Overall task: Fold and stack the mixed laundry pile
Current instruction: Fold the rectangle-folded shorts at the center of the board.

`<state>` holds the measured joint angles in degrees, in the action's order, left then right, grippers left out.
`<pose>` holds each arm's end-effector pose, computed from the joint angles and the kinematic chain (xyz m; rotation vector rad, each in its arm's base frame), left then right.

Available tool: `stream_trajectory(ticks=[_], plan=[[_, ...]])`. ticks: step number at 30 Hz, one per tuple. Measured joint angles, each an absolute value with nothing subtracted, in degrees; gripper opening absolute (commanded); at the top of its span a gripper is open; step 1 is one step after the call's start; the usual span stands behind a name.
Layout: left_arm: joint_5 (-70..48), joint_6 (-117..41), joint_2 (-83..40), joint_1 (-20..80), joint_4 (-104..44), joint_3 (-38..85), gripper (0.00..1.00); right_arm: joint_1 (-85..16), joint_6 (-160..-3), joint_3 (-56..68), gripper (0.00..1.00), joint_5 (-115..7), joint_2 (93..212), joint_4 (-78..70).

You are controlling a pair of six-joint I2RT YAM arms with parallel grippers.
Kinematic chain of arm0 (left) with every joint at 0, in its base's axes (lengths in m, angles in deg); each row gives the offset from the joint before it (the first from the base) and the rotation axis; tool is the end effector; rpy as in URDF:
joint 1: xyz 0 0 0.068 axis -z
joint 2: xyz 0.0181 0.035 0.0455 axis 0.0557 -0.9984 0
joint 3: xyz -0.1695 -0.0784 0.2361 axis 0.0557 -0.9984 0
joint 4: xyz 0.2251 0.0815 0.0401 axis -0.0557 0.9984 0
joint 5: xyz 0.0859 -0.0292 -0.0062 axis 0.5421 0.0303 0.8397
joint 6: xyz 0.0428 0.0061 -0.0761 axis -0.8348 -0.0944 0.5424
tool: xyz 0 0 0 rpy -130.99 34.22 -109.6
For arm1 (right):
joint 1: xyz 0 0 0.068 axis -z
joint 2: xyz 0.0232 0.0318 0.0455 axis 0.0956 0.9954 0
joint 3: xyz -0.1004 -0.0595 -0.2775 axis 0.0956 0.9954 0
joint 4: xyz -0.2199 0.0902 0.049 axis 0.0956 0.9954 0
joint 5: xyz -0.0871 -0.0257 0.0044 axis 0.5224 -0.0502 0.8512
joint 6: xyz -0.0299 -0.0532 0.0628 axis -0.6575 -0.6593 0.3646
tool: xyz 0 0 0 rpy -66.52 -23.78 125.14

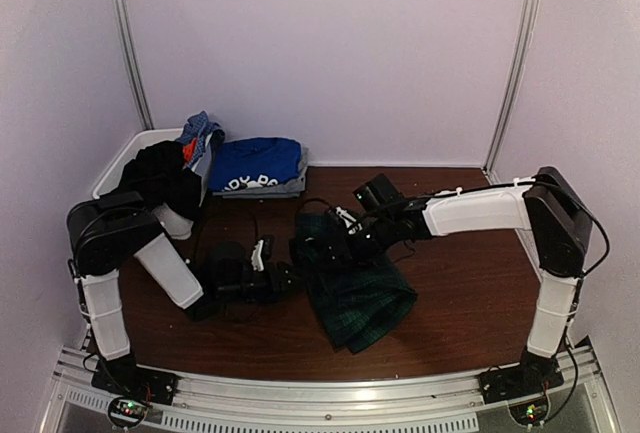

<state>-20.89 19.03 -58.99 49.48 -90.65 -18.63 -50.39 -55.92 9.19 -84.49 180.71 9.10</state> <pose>0.2315 -0.2771 0.1183 -0.1924 2.2705 -1.5356 0.2626 0.3298 0.1982 -0.6307 2.6467 1.3392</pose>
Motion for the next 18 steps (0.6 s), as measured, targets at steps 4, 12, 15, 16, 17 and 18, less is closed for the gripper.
stream_trajectory(ticks=[4,12,15,16,17,18], plan=[[-18.26,15.09,-48.98,48.71,-80.53,-20.62,0.58,-49.85,-56.59,10.37,0.58,-85.12,173.8,8.77],[-12.76,-7.18,-33.38,48.56,-46.41,-3.5,0.47,-45.58,-56.94,16.82,0.45,-81.14,162.44,7.83],[-12.65,-18.92,-38.27,51.51,-37.14,11.51,0.38,-45.1,-55.33,22.74,0.41,-78.22,164.77,8.05],[-12.65,-19.13,-38.47,51.62,-36.97,11.8,0.38,-45.1,-55.26,22.85,0.41,-78.17,164.82,8.07],[-12.84,-20.36,-39.89,52.3,-35.83,13.07,0.37,-45.1,-54.63,23.99,0.41,-77.87,164.88,6.78],[-13.02,-21.34,-41.73,52.93,-35.02,14.75,0.37,-45.1,-53.93,25.61,0.41,-77.54,164.62,5.43]])
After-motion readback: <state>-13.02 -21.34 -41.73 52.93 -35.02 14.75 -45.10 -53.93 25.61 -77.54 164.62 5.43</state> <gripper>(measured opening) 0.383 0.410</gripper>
